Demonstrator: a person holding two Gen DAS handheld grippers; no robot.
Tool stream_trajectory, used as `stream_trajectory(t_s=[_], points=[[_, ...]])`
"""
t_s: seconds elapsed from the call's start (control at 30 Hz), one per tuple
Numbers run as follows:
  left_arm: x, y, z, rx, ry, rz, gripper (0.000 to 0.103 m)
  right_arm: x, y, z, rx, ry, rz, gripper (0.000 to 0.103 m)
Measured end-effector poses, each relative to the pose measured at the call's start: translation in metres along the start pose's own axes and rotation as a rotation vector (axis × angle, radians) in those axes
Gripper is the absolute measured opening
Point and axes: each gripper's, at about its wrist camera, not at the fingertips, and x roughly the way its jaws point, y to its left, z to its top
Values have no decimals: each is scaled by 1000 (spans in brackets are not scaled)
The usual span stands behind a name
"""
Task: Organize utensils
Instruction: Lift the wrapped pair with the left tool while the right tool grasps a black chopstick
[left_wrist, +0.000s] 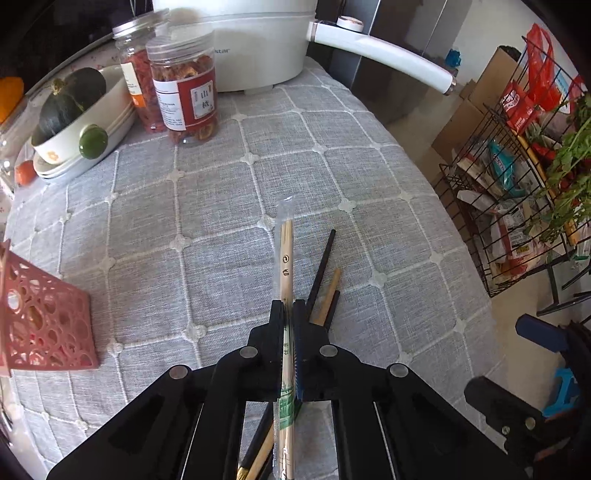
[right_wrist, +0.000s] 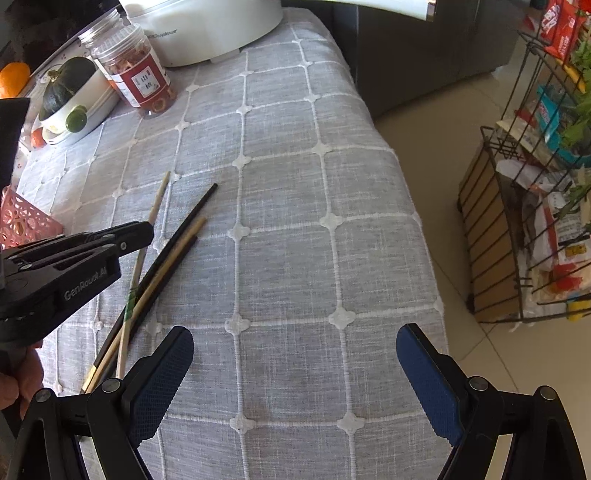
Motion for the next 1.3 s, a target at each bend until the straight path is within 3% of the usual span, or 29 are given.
stream_trajectory(t_s=[0.4, 0.6, 0.67, 0.83, 0.93, 1.1, 1.3], points=[[-82, 42, -69, 49, -68, -34, 4, 16, 27, 13, -48, 19, 9, 93], [-103, 68, -110, 5, -81, -87, 4, 27, 42, 26, -45, 1, 70, 91], [-104, 77, -115, -28, -60, -109, 4, 32, 47, 31, -32, -6, 101, 84], [-113, 94, -123, -41, -76, -107, 4, 49, 60, 42, -8, -1, 148, 46], [-115, 107, -126, -70, -73, -112, 4, 61, 66, 47, 14, 10, 183, 35], [-117, 118, -127, -94, -75, -112, 4, 75, 85, 51, 17, 32, 221, 25], [-119, 125, -127, -114, -77, -107, 4, 89, 103, 51, -24, 64, 89, 20]])
